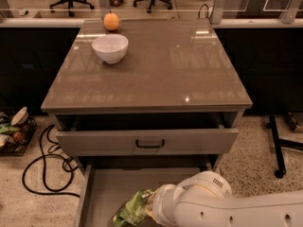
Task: Pick green jalapeno chip bag from middle drawer and place on counter
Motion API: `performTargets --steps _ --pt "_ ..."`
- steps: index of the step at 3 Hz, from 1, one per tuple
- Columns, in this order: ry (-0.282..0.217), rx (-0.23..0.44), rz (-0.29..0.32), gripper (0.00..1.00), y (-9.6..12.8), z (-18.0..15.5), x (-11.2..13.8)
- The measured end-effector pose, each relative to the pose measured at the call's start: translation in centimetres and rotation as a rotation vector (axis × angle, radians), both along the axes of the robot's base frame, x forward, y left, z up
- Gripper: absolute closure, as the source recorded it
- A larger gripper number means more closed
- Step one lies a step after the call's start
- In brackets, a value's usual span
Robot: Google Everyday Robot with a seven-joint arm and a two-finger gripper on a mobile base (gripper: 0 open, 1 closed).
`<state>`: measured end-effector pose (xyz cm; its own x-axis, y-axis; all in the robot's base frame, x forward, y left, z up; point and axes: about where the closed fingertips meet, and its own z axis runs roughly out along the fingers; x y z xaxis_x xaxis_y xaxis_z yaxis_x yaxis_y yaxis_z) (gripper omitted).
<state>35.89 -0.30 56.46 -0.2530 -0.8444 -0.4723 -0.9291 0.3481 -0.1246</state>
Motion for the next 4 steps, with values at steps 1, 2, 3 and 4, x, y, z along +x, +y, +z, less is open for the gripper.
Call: performTargets --steps 1,2,3,4 --pt "-0.005 -0.001 0.001 0.58 0.01 0.16 0.05" --pt "-0.008 -0.002 0.002 0.36 0.03 0.3 0.08" --pt "-0.012 -0.002 0.003 0.13 0.05 0.44 0.12" --pt "-0.016 -0.003 0.004 0.0 0.06 0.58 0.15"
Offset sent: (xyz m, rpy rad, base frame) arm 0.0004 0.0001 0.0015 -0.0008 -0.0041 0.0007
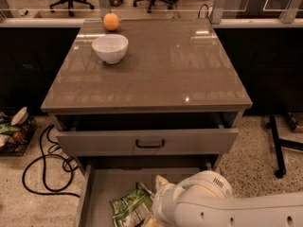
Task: Pick green jalapeno chip bag from middle drawer and place on counter
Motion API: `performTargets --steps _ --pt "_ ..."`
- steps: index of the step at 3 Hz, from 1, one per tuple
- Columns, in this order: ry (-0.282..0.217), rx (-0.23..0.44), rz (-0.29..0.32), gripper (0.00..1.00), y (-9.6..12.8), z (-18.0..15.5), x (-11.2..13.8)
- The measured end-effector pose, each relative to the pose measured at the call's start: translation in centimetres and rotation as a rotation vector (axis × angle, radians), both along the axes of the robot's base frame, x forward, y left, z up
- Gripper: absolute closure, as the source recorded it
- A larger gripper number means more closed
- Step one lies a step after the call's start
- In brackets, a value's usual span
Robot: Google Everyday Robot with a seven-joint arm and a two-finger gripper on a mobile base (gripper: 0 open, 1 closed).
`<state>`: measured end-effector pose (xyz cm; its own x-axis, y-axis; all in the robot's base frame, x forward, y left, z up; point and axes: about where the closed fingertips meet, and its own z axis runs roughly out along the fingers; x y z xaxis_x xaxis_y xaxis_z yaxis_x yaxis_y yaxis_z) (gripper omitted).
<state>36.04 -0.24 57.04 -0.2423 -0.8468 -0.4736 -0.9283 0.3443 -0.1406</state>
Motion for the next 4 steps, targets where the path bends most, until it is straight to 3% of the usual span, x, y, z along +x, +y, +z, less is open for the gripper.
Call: performTargets --steps 1,2,4 --pt "-0.002 -0.006 -0.002 0.0 0.0 0.2 0.3" --pt "0.036 -0.002 0.0 0.0 0.8 -1.4 1.9" --pt "0.182 0.029 -0.046 0.0 2.6 -9.5 4.7"
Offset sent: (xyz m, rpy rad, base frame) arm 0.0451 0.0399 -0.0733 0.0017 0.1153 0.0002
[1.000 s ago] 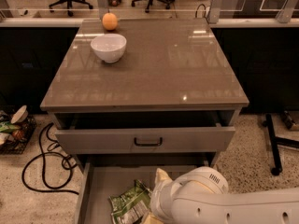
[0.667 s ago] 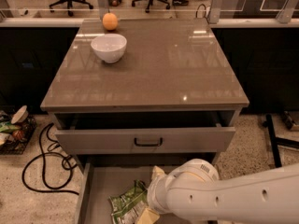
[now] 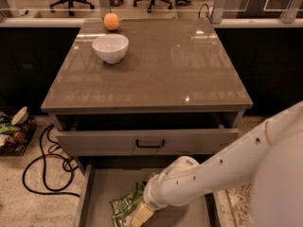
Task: Pick green jalapeno chip bag from middle drawer and place on counter
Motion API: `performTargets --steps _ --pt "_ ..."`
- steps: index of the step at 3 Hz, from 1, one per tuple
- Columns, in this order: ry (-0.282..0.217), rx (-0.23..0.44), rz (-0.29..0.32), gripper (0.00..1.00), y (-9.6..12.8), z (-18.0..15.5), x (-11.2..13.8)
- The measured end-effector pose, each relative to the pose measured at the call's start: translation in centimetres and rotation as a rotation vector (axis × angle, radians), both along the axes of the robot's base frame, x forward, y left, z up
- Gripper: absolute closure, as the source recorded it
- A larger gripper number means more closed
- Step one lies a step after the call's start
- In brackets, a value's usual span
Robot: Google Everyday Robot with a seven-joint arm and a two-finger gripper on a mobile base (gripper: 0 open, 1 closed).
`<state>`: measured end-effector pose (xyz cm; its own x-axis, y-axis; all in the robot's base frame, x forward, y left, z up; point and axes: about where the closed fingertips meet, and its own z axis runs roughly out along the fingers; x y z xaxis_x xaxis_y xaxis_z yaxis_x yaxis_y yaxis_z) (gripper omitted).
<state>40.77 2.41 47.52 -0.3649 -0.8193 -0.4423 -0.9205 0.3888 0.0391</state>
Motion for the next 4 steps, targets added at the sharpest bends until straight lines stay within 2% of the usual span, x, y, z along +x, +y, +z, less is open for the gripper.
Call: performTargets --steps 2,3,4 --pt "0.051 0.025 -0.063 0.0 0.2 -5.7 1.1" --pt "0.048 0.014 -0.049 0.0 1.5 -8.5 0.1" --pt "0.053 -0.009 0.005 0.0 3.4 -11.1 -3.0"
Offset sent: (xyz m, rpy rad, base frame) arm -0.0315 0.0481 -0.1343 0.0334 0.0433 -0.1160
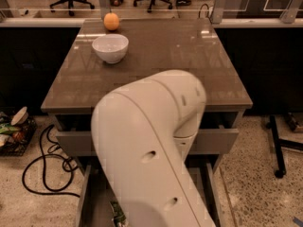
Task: Pick green jalapeno chip bag from middle drawer and place on counter
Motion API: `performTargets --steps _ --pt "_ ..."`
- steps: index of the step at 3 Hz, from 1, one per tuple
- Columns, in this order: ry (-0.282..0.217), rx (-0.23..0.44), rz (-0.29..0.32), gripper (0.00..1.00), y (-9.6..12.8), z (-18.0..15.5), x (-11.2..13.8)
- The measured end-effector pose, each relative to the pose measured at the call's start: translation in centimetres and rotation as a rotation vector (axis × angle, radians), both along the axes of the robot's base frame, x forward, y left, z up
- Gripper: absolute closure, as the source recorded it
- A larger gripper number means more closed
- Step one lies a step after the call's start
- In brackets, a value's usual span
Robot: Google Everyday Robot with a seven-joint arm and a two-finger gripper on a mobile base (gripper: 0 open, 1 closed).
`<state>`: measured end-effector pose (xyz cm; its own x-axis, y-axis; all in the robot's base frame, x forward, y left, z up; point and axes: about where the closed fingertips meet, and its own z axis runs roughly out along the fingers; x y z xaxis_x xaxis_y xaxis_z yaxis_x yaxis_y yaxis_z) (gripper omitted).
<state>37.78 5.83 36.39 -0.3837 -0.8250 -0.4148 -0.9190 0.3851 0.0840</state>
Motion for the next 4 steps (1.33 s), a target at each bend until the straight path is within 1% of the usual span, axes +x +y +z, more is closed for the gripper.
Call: performTargets --steps 1,2,4 --pt "-0.044 0.021 -0.074 0.18 0.67 0.09 1.49" --pt "-0.042 0.021 -0.071 0.49 0.76 0.05 1.42" --pt "-0.042 0.022 -0.07 0.94 0.81 0.23 1.42"
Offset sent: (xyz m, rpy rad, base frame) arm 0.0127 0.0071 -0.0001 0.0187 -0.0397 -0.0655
